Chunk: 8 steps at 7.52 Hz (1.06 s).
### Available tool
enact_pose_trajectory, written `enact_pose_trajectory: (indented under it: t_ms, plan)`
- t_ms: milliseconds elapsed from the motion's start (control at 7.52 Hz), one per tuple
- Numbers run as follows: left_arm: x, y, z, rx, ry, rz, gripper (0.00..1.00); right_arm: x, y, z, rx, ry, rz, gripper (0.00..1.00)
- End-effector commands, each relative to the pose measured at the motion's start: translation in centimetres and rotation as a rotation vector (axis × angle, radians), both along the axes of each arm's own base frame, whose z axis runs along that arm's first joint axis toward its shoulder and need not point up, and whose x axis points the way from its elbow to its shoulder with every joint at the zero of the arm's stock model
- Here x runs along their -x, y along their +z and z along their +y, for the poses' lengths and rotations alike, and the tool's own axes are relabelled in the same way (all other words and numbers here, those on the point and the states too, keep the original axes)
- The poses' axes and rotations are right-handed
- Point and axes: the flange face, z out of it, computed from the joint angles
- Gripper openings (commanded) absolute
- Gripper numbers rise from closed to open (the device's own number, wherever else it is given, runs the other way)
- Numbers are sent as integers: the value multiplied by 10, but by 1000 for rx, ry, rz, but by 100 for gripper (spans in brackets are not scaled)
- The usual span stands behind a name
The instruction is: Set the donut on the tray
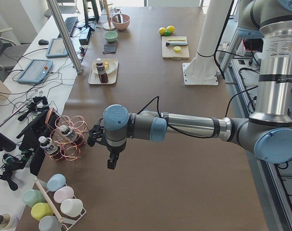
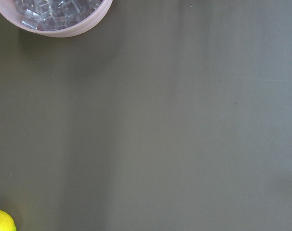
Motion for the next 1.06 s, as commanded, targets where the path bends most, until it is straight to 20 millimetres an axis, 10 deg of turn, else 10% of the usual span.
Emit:
enact_pose_trajectory:
  t_ms: [0, 931]
  plan:
    - [0, 2, 0, 13, -2, -1, 98, -1, -4, -4, -7, 2, 3, 100]
    - [1, 12, 1, 82, -2, 3, 98, -2, 5, -6, 8, 4, 3, 100]
